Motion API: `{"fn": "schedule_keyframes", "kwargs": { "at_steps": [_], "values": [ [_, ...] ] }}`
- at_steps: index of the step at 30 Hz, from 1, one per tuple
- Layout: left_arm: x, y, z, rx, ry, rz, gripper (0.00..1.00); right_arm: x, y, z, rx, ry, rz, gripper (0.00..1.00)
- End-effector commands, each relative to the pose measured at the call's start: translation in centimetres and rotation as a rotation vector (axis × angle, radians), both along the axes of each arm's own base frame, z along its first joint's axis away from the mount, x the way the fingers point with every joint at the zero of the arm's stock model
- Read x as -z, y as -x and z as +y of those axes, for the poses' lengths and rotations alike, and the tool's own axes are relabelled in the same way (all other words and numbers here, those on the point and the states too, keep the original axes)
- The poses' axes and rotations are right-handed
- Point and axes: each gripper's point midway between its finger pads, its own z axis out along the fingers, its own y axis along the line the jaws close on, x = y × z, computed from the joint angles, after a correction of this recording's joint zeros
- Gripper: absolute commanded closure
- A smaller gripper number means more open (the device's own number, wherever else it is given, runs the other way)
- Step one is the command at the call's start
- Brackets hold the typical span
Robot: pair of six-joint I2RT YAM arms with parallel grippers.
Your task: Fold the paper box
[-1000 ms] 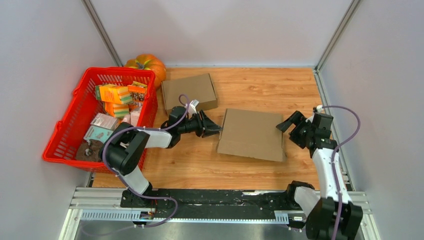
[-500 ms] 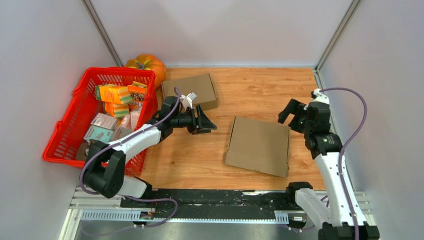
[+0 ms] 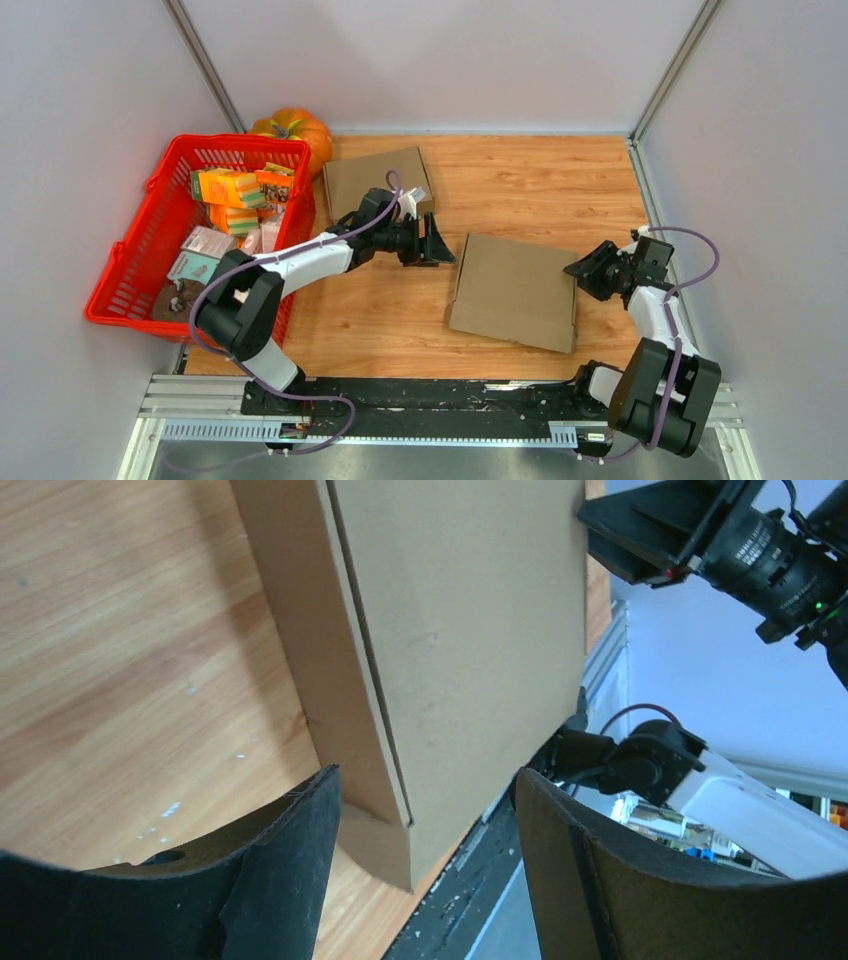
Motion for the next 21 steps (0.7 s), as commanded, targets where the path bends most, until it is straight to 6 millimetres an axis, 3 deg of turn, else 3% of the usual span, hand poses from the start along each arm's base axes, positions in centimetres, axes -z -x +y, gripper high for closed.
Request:
{"fn": "schedule_keyframes", "kwargs": {
  "at_steps": [1,4,5,13,21],
  "values": [
    [-1.0,-1.9,-0.7,-0.001,0.026,-0.085,0.28,-1.2,-2.1,1.7,-0.062,-0.113,-0.154,0.58],
    [-0.7,-2.3,0.2,-0.021,0.022,-0.085,0.28,-0.7,-2.7,2.5,-0.074,-0.177,-0.159,0.65],
    [-0.6,-2.7,0.8,-0.038,0.022,-0.085,0.28,-0.6,-2.8,3.0,-0.081,-0.209,-0.152,0.72],
    [0.8,-3.0,4.8,-0.105,0.033,-0.049,0.25,0.5,-4.2,4.2,-0.099,-0.294,-0.150,0.77],
    [0.0,-2.6,3.7,-0.045,0.154,-0.012,0.25,2.6,-3.7,3.4,-0.095,-0.300,-0.093,0.80]
  ]
}}
